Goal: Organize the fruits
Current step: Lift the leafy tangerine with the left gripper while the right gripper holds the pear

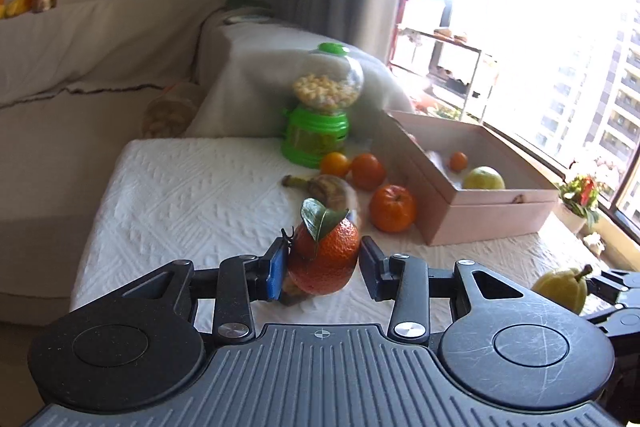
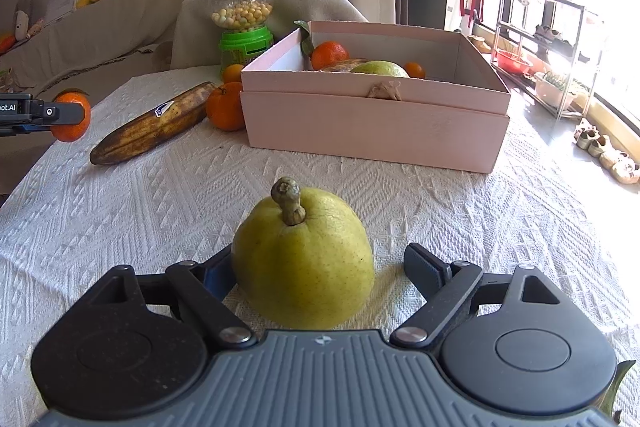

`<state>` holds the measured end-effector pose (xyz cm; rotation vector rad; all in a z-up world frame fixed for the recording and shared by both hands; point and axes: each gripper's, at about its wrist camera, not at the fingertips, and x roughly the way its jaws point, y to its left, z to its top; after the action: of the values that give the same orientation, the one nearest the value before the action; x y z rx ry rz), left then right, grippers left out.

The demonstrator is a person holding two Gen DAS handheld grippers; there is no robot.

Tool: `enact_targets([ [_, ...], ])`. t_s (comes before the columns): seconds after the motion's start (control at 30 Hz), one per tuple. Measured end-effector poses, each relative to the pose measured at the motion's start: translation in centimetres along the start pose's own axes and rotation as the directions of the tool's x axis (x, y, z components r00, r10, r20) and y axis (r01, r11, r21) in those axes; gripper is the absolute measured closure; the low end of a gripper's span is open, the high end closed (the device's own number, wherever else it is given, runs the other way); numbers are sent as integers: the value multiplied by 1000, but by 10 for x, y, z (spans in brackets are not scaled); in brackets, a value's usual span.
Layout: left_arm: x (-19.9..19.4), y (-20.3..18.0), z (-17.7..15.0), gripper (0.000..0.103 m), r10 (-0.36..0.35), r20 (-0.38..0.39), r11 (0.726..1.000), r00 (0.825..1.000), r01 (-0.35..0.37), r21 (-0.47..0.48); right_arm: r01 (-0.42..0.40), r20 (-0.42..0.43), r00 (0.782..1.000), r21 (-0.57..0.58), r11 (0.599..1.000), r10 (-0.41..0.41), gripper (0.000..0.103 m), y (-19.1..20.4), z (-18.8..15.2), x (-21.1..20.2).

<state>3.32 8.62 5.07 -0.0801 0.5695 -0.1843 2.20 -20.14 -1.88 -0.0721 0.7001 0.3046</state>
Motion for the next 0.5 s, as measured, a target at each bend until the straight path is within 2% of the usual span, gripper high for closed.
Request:
enact_targets([
  [0.07, 7, -31, -3, 59, -15, -18, 993, 1000, 17, 117, -1, 1, 1000, 4, 1000, 1, 15, -1, 0, -1],
  [0.13, 17, -61, -12, 59, 7, -39, 968, 999, 3, 252, -17, 2, 1000, 20, 1000, 17, 15, -6, 0, -2],
  [0.2, 25, -81, -22, 59, 17, -59, 945, 998, 3, 328, -28, -4, 1000, 39, 999, 28, 15, -11, 1, -5],
  [0.3, 34, -92, -36, 59, -30, -116, 940, 993, 67, 334, -34, -19, 999, 29, 999, 34, 15, -12, 0, -13],
  [0.4, 34, -99, -42, 58, -25, -106, 930, 994, 62, 362, -8, 14, 1000, -42, 999, 9, 15, -6, -2, -26],
  [0.5, 32, -93, -38, 51, -81, -124, 951, 989, 114, 288, 14, 30, 999, -98, 995, -11, 15, 1, -5, -33],
])
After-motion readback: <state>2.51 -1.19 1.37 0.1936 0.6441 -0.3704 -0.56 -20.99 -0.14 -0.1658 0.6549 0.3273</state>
